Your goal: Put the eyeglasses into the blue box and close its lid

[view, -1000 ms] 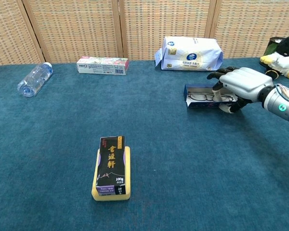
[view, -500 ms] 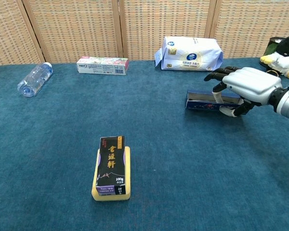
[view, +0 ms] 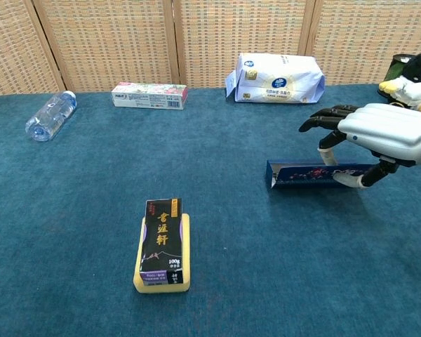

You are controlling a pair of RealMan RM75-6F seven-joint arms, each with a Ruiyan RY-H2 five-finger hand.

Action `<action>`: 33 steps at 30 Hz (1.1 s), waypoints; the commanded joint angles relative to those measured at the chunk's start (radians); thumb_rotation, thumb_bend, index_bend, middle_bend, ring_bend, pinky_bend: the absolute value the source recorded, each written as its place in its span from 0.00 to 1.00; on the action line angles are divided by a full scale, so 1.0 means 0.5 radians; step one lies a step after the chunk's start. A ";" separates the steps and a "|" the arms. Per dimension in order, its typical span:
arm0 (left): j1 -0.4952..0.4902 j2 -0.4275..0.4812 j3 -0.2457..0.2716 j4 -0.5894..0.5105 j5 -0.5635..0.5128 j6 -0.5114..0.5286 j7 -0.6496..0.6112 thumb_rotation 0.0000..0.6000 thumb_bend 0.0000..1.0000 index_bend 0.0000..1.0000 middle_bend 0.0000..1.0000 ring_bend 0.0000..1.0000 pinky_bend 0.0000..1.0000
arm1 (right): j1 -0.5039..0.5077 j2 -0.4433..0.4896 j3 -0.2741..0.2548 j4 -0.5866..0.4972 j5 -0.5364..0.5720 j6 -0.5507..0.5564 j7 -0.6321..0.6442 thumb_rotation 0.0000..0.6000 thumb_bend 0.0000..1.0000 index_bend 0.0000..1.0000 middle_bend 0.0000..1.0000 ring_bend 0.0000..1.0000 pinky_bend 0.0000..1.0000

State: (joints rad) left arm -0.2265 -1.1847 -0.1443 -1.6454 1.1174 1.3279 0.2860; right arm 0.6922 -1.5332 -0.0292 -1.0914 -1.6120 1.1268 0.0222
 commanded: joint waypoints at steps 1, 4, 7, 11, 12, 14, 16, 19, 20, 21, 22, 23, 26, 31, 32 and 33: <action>-0.001 0.000 -0.001 0.000 -0.003 -0.002 0.000 1.00 0.00 0.00 0.00 0.00 0.00 | 0.027 0.024 0.037 -0.050 0.056 -0.093 -0.057 1.00 0.61 0.69 0.13 0.00 0.06; -0.001 0.000 0.000 0.001 -0.006 -0.004 0.003 1.00 0.00 0.00 0.00 0.00 0.00 | 0.047 0.021 0.053 -0.043 0.080 -0.154 -0.086 1.00 0.61 0.69 0.13 0.00 0.06; -0.004 -0.001 0.003 0.004 -0.008 -0.011 0.006 1.00 0.00 0.00 0.00 0.00 0.00 | 0.067 0.011 0.061 -0.012 0.091 -0.206 -0.085 1.00 0.61 0.69 0.13 0.00 0.06; -0.005 -0.003 0.004 0.005 -0.010 -0.013 0.010 1.00 0.00 0.00 0.00 0.00 0.00 | 0.100 -0.005 0.072 0.048 0.103 -0.278 -0.065 1.00 0.61 0.69 0.14 0.00 0.06; -0.005 -0.003 0.005 0.005 -0.011 -0.012 0.011 1.00 0.00 0.00 0.00 0.00 0.00 | 0.104 -0.010 0.074 0.060 0.105 -0.287 -0.063 1.00 0.61 0.69 0.14 0.00 0.06; -0.005 -0.004 0.005 0.005 -0.012 -0.011 0.013 1.00 0.00 0.00 0.00 0.00 0.00 | 0.111 -0.017 0.079 0.079 0.110 -0.302 -0.064 1.00 0.61 0.69 0.14 0.00 0.06; -0.005 -0.005 0.005 0.004 -0.013 -0.011 0.014 1.00 0.00 0.00 0.00 0.00 0.00 | 0.115 -0.024 0.082 0.092 0.115 -0.316 -0.066 1.00 0.61 0.69 0.14 0.00 0.06; -0.006 -0.005 0.004 0.001 -0.014 -0.011 0.016 1.00 0.00 0.00 0.00 0.00 0.00 | 0.124 -0.038 0.084 0.114 0.122 -0.342 -0.078 1.00 0.61 0.69 0.14 0.00 0.06; -0.006 -0.005 0.004 0.001 -0.014 -0.012 0.015 1.00 0.00 0.00 0.00 0.00 0.00 | 0.125 -0.043 0.086 0.120 0.123 -0.344 -0.080 1.00 0.61 0.69 0.14 0.00 0.06; -0.007 -0.005 0.004 0.001 -0.014 -0.012 0.015 1.00 0.00 0.00 0.00 0.00 0.00 | 0.125 -0.047 0.087 0.126 0.124 -0.345 -0.083 1.00 0.61 0.69 0.14 0.00 0.06; -0.006 -0.004 0.004 0.001 -0.014 -0.011 0.015 1.00 0.00 0.00 0.00 0.00 0.00 | 0.126 -0.052 0.089 0.132 0.125 -0.346 -0.087 1.00 0.61 0.69 0.14 0.00 0.06; -0.006 -0.004 0.005 0.000 -0.014 -0.011 0.014 1.00 0.00 0.00 0.00 0.00 0.00 | 0.127 -0.056 0.091 0.138 0.126 -0.347 -0.090 1.00 0.61 0.69 0.14 0.00 0.06; -0.005 -0.003 0.006 -0.001 -0.012 -0.011 0.011 1.00 0.00 0.00 0.00 0.00 0.00 | 0.133 -0.071 0.100 0.157 0.137 -0.361 -0.100 1.00 0.61 0.69 0.14 0.00 0.06; -0.005 0.000 0.005 -0.001 -0.011 -0.012 0.004 1.00 0.00 0.00 0.00 0.00 0.00 | 0.134 -0.098 0.119 0.184 0.148 -0.349 -0.100 1.00 0.56 0.59 0.13 0.00 0.06; -0.005 0.000 0.006 0.000 -0.009 -0.013 0.002 1.00 0.00 0.00 0.00 0.00 0.00 | 0.130 -0.109 0.123 0.196 0.145 -0.331 -0.093 1.00 0.54 0.51 0.12 0.00 0.06; -0.005 0.000 0.007 0.000 -0.009 -0.013 0.001 1.00 0.00 0.00 0.00 0.00 0.00 | 0.127 -0.118 0.125 0.206 0.142 -0.318 -0.087 1.00 0.53 0.46 0.12 0.00 0.06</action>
State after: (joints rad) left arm -0.2290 -1.1849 -0.1411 -1.6453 1.1131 1.3215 0.2862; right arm 0.7576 -1.5871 0.0313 -0.9936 -1.5397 0.9617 -0.0247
